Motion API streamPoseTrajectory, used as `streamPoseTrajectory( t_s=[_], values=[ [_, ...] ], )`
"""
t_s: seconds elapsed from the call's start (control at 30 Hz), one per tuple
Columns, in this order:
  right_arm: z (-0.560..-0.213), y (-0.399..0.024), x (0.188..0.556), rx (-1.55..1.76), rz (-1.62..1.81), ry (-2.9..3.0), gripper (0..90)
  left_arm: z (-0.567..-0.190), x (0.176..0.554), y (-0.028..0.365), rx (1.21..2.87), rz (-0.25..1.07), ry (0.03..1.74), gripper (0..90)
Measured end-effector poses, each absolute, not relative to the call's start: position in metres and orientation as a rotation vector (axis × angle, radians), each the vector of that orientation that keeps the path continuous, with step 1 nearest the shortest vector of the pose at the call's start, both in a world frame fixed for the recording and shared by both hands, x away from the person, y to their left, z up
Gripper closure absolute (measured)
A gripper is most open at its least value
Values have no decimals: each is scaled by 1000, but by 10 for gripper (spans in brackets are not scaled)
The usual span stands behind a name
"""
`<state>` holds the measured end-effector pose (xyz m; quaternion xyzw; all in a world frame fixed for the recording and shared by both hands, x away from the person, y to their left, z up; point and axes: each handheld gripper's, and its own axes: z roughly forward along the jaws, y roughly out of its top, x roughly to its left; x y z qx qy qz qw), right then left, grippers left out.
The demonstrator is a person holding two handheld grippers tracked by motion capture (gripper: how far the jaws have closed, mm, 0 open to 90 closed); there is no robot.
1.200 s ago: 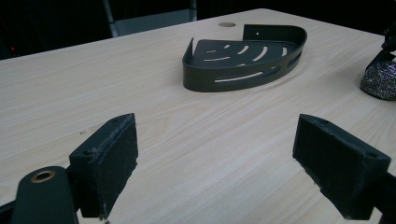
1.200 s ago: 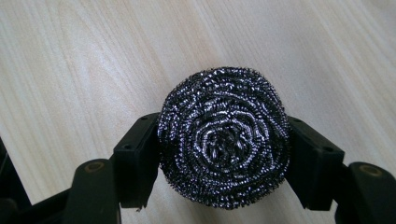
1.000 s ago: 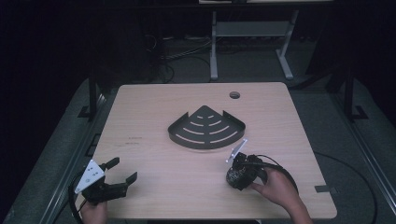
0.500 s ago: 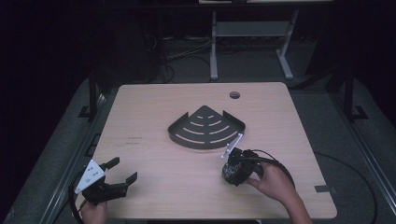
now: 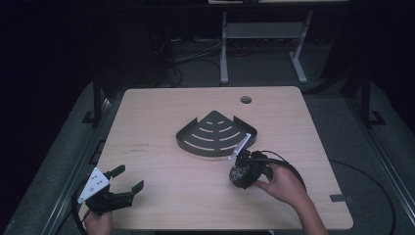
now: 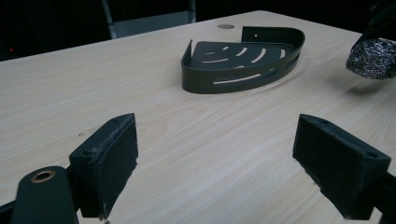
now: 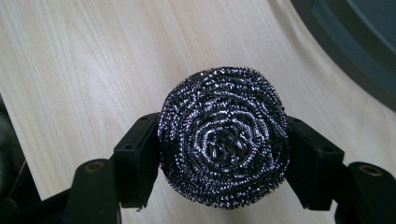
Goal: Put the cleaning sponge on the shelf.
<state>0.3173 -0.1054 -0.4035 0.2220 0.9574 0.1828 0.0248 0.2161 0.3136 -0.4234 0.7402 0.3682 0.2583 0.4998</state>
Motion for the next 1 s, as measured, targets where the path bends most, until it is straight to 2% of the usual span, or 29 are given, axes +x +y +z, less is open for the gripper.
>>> streamPoseTrajectory(
  t_s=[1.0],
  values=[
    [-381, -80, 358, 641, 567, 2984, 332, -423, 216, 314, 1784, 622, 893, 135]
  ],
)
